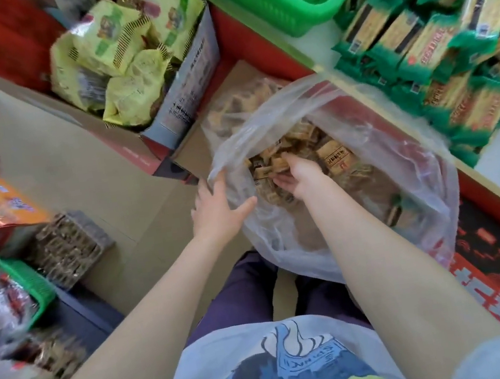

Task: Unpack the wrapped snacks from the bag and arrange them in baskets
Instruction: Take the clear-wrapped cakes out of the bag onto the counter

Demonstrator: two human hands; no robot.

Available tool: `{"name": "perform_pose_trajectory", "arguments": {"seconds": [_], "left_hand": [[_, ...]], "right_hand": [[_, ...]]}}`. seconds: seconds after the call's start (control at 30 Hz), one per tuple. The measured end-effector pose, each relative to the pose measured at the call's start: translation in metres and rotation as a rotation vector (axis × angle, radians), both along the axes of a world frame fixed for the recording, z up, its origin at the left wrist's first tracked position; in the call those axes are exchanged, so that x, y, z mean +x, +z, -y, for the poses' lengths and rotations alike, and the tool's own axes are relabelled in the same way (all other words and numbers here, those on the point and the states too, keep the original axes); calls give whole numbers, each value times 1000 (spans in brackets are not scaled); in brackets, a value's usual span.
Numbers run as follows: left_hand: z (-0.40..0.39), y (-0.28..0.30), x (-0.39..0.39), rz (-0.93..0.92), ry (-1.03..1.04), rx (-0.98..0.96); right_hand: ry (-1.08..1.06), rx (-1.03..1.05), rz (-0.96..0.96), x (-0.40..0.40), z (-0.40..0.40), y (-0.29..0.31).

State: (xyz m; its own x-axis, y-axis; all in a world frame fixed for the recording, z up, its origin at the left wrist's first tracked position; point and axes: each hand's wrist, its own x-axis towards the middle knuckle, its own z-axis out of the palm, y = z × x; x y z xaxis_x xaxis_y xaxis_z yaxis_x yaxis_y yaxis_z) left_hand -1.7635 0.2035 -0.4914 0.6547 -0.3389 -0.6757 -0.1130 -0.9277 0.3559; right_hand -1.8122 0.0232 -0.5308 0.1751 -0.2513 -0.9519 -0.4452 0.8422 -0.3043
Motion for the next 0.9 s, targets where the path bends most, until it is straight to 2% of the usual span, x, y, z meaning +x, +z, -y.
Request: {"name": "perform_pose_trajectory", "arguments": {"seconds": [0.2,0.37,0.4,0.5,0.53,0.63,0.73,0.83,0.9], "left_hand": [[15,36,-6,122,-68,-57],[53,80,-34,290,-252,-309],[66,90,-43,232,-268,-386],[110,122,-75,-180,-113,-562],[125,127,-88,-244,-82,-591],[163,135,-128,-279,-82,-635],[202,145,-174,-362,-81,-638],[245,155,-223,-318,-246,-600],[274,156,-260,-310,-363,-560]], "right_hand": [[152,-98,13,-35,-2,38],[142,-230,304,-117,9,108],[117,-270,358,-134,12,119],[91,-434,409,-177,29,149],[84,-484,402,-191,36,159],[89,-637,363,-233,59,179],[173,-840,223,-290,77,188],[356,-1032,81,-354,96,202],[491,-1053,36,-391,109,209]]}}
